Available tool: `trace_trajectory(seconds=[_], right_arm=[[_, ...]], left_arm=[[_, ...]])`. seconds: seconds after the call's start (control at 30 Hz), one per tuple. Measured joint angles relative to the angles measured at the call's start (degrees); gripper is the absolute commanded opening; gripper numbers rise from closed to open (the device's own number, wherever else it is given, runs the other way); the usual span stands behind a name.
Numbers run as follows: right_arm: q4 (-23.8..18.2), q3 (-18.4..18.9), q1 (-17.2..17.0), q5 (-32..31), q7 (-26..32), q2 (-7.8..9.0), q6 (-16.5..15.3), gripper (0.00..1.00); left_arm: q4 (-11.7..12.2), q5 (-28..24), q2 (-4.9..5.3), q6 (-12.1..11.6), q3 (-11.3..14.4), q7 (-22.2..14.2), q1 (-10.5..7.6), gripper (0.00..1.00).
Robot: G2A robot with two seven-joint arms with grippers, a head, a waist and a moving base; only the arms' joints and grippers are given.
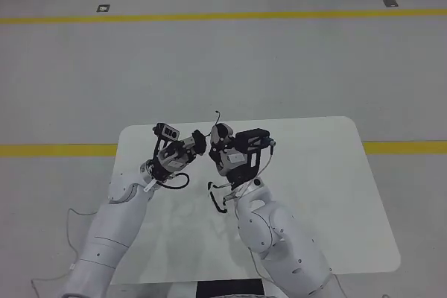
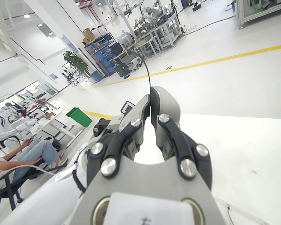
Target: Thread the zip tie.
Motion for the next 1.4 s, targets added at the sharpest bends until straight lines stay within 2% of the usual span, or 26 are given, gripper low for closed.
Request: trace_trajectory(seconds=[0.27,0.83,0.9,0.93,0.97,1.03,1.4], right_arm=[[0.2,-0.2,-0.3,-1.2,2.1,0.18,-1.8,0.0],[0.1,0.3,-0.5,-1.2,2.3,0.14,-1.8,0.0],[0.1,0.4,-0.4,-1.3,2.4,0.15,-2.0,0.45],[0.1,0.4,-0.4,-1.3,2.5,0.15,-2.0,0.5],[0.1,0.4,-0.5,-1.5,2.5,0.16,-2.1,0.71],[0.1,0.4,-0.5,-1.6,2.5,0.17,-2.2,1.0],[-1.2,1.2,-1.2,-2.9,0.5,0.31,-2.4,1.0]], left_arm=[[-0.2,-0.4,-0.03,0.0,-0.1,0.3,-0.07,0.0],[-0.1,-0.1,-0.3,0.0,-0.2,0.6,-0.15,0.0],[-0.2,-0.1,-0.34,0.0,-0.3,0.6,-0.12,0.0],[-0.2,-0.1,-0.35,0.0,-0.3,0.6,-0.1,0.0],[-0.3,0.0,-0.38,0.0,-0.4,0.7,-0.07,0.0],[-0.3,0.1,-0.42,0.0,-0.5,0.7,-0.02,0.0],[-0.8,0.5,-0.63,0.0,-1.2,0.8,0.26,0.0]])
